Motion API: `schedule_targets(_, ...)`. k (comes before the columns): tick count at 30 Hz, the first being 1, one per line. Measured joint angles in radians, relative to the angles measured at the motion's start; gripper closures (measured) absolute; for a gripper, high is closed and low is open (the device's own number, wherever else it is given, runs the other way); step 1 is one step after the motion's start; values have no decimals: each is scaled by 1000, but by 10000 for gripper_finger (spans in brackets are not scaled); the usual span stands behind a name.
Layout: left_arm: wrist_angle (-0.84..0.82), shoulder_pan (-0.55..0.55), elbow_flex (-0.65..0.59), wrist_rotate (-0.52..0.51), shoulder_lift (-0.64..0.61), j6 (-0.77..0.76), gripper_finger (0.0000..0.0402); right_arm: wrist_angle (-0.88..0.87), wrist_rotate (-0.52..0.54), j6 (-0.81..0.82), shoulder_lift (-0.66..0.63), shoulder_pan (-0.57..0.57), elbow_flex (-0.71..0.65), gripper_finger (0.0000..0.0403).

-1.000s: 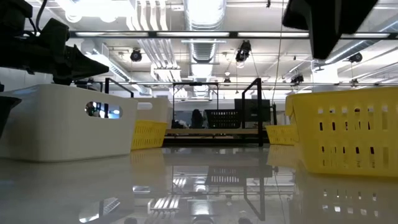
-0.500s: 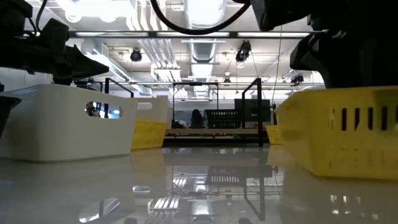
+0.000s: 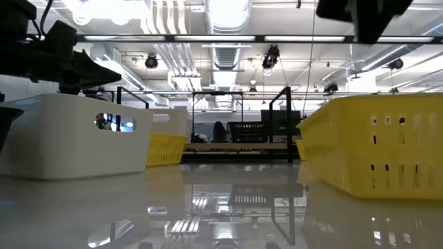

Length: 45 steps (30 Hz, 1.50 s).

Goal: Stack baskets on shelf by color
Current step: Put the bottom yellow bin on the shelf

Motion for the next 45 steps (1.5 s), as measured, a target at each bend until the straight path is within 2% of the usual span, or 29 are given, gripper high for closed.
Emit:
schedule_targets(8, 0, 0, 0, 0, 0, 0, 398, 36, -7, 7, 27, 66, -33, 278)
schedule_targets(17, 0, 0, 0, 0, 0, 0, 398, 59, 4, 41, 83, 67, -44, 278)
schedule_targets(24, 0, 0, 0, 0, 0, 0, 398, 58, 11, -16, 165, 65, -40, 281)
schedule_targets(27, 0, 0, 0, 0, 0, 0, 398, 59, 15, -29, 184, 64, -37, 302)
schedule_targets(32, 0, 0, 0, 0, -1, 0, 398, 40, 35, -49, 182, 64, -37, 373)
schedule_targets(38, 0, 0, 0, 0, 0, 0, 398, 20, 109, -101, 129, 63, -6, 393)
schedule_targets(45, 0, 0, 0, 0, -1, 0, 398, -66, 303, -418, 107, -4, 189, 394)
